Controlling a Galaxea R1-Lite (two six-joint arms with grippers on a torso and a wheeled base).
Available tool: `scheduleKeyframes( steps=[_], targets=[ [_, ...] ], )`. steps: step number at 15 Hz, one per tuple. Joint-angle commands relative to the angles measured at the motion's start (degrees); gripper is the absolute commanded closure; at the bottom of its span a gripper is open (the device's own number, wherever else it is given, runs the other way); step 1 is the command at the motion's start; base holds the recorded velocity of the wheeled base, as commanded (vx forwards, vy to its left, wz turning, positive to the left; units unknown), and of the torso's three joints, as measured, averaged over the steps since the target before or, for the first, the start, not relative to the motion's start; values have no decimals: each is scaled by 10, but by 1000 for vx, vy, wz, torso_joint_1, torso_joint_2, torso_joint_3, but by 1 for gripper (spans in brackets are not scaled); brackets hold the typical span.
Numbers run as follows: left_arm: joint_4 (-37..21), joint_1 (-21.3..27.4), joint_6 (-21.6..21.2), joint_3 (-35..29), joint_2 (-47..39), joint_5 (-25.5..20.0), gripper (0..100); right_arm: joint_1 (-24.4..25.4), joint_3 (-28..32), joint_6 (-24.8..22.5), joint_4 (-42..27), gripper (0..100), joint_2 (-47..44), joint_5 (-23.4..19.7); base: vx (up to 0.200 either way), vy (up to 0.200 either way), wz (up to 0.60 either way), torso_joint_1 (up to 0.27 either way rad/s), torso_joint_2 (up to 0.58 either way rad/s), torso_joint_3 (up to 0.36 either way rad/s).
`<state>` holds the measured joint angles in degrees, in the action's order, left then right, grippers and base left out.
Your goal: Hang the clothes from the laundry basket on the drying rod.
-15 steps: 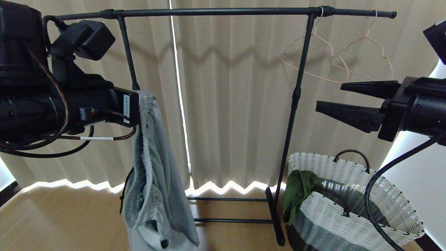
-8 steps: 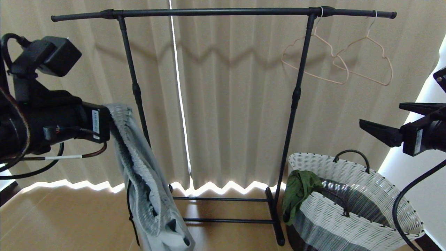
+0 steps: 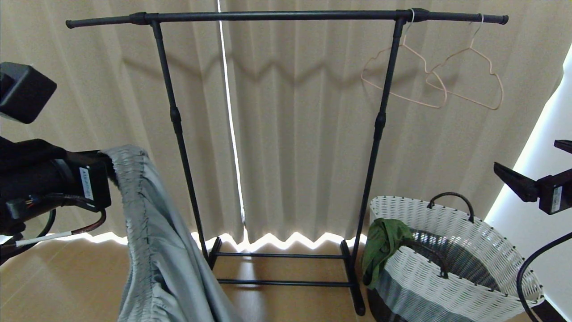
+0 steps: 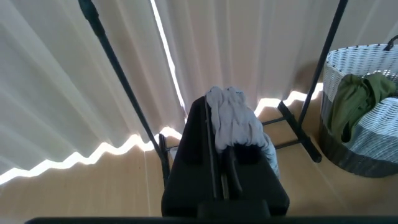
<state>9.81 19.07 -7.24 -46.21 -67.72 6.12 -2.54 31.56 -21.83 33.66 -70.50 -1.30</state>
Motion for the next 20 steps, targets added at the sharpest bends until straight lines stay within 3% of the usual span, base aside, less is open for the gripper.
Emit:
scheduleKeyframes(
  steps=[1, 7, 13, 20],
  targets=[
    [-1, 0, 0, 17, 25, 0, 100, -2, -20, -2, 11, 0, -3, 0, 0, 0, 0, 0, 0, 0],
    [3, -53, 3, 71, 71, -1, 100, -2, -31, -1, 6, 0, -7, 0, 0, 0, 0, 0, 0, 0],
    [3, -58, 0, 97, 83, 0, 100, -2, -34, -1, 4, 0, -11, 0, 0, 0, 0, 6, -22, -13],
    [2, -65, 0, 115, 96, 0, 100, -2, -34, -1, 8, 0, -18, 0, 0, 0, 0, 129, -398, -257]
  ],
)
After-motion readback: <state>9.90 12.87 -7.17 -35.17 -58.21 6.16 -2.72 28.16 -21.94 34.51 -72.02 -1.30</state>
